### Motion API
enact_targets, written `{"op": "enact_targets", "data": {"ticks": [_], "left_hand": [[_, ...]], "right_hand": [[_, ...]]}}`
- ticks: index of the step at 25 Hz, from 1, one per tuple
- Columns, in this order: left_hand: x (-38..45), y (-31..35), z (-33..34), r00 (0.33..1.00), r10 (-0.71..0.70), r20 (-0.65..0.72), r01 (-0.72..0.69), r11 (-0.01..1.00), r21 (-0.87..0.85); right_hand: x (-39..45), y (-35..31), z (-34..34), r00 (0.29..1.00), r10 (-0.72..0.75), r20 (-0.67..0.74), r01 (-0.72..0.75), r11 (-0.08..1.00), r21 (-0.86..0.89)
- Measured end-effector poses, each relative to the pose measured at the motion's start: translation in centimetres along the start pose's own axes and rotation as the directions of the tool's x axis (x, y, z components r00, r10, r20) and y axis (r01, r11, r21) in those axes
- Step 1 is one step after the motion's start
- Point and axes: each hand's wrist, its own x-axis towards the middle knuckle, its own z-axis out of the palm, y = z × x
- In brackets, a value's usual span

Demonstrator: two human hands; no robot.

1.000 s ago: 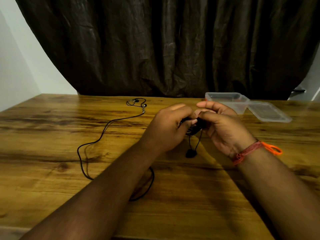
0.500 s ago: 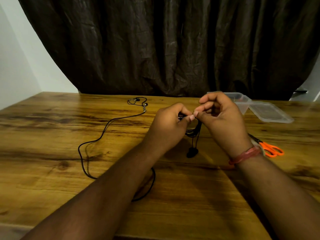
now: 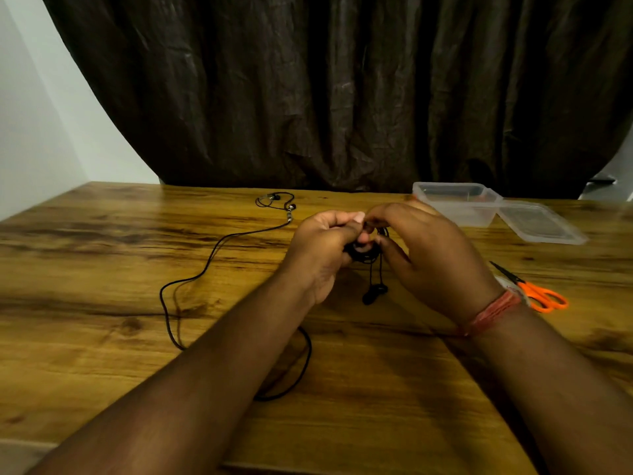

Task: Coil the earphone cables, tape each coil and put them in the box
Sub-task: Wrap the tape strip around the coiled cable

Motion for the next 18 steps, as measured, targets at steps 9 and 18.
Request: {"op": "enact_targets", "data": {"ticks": [9,18], "left_hand": [[-0.2,0.6,-0.2,0.998,-0.005,0.065,0.020,0.974,-0.228],[-0.4,-0.4,-0.1,0.961,0.277,0.003,-0.270,0.933,0.238]], "right_hand": [[0.0,-0.7,0.1,0.974,0.195,-0.114,-0.154,0.942,0.299],[0.4,-0.8,0.5,0.813,0.565,0.142,-0.472,0.496,0.728]]}}
